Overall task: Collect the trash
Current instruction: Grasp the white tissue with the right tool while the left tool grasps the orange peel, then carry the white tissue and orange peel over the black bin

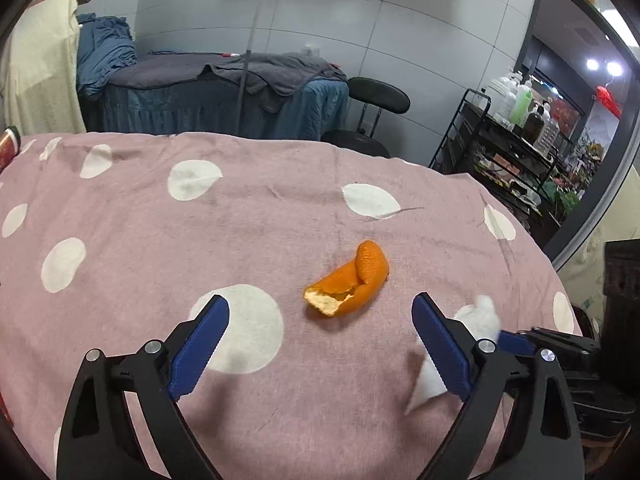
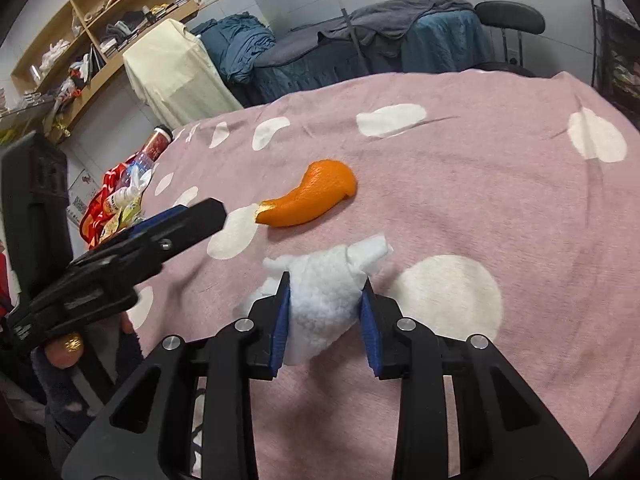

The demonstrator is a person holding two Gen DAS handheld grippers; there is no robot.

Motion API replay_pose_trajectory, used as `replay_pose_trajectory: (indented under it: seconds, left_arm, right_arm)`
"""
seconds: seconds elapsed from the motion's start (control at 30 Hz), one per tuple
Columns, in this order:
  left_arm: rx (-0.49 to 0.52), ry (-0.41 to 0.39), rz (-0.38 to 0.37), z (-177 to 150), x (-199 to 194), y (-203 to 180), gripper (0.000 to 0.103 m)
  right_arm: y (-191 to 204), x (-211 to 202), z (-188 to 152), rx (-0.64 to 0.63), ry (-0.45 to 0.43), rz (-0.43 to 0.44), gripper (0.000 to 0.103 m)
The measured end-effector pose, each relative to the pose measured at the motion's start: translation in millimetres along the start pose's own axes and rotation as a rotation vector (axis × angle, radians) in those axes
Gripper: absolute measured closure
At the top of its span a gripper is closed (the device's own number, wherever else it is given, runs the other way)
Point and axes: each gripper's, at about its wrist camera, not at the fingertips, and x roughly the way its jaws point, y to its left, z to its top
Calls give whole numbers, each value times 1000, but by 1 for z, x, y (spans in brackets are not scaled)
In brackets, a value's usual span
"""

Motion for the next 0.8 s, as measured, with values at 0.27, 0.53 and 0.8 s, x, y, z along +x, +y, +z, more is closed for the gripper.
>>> replay_pose_trajectory:
  seconds: [0.27,0.53,0.8]
  left_arm:
    - [146,108,24,13,59,-40,26]
    - [188,114,54,7,61,-45,67]
    - [188,69,55,-2,32,-54,77]
  right_arm:
    - [-33,-30,-12,67,-74,-16,71]
    - [-41,-32,-8,75,-83,8,71]
    - [-40,-50,-9,79,-145,-13,71]
